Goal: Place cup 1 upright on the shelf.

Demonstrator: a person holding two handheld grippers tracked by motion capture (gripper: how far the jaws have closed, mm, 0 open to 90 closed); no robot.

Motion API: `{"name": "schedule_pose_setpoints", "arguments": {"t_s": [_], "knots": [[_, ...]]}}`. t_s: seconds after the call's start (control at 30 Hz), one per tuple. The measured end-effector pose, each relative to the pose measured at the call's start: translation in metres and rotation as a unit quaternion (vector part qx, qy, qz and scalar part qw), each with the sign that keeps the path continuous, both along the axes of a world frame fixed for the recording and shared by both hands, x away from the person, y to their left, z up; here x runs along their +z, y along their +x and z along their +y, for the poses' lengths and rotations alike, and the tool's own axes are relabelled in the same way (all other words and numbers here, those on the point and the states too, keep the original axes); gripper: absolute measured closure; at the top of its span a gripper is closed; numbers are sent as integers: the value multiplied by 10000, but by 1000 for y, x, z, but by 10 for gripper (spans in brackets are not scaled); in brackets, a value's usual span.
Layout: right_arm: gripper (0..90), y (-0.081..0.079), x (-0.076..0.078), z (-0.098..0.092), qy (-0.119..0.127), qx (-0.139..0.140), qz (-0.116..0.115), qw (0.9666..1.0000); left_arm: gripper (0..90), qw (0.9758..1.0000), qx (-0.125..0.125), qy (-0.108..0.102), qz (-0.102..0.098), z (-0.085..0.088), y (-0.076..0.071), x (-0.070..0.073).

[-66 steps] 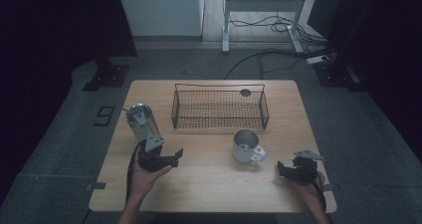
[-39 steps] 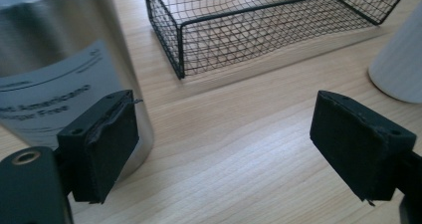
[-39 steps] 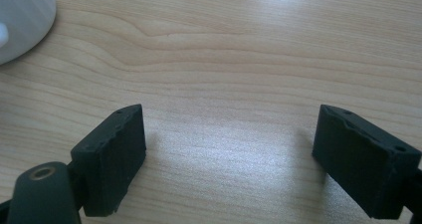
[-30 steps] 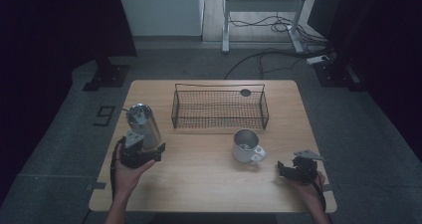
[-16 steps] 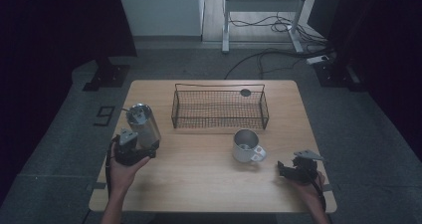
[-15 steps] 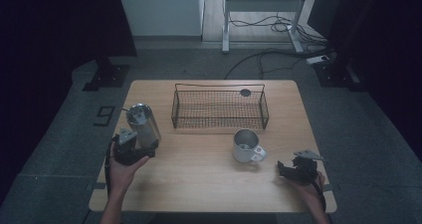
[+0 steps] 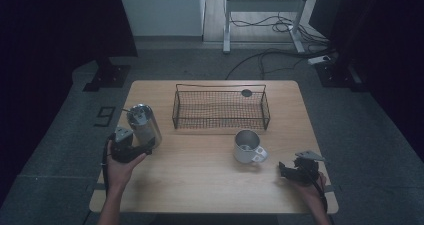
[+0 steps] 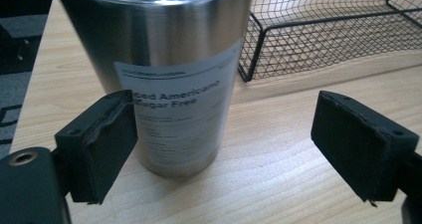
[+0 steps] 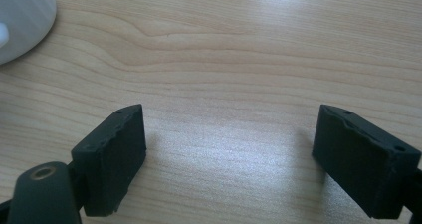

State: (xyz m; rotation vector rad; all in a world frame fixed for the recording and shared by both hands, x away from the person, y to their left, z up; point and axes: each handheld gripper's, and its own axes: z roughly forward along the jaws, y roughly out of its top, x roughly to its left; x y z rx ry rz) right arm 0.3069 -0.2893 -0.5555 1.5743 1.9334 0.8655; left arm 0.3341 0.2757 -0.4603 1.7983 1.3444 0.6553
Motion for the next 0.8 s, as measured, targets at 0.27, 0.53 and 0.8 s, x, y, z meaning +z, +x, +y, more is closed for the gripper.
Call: {"name": "schedule_pose_setpoints", "arguments": {"t_s": [0.27, 0.53, 0.8], "knots": [[132, 0, 0, 0, 0, -1, 0, 10000, 95, 10000, 25, 14, 9, 7, 6, 2], [132, 0, 0, 0, 1, 0, 0, 10000, 72, 10000, 54, 25, 47, 11, 13, 0], [132, 0, 0, 0, 1, 0, 0, 10000, 56, 10000, 43, 4, 9, 11, 18, -2]]}}
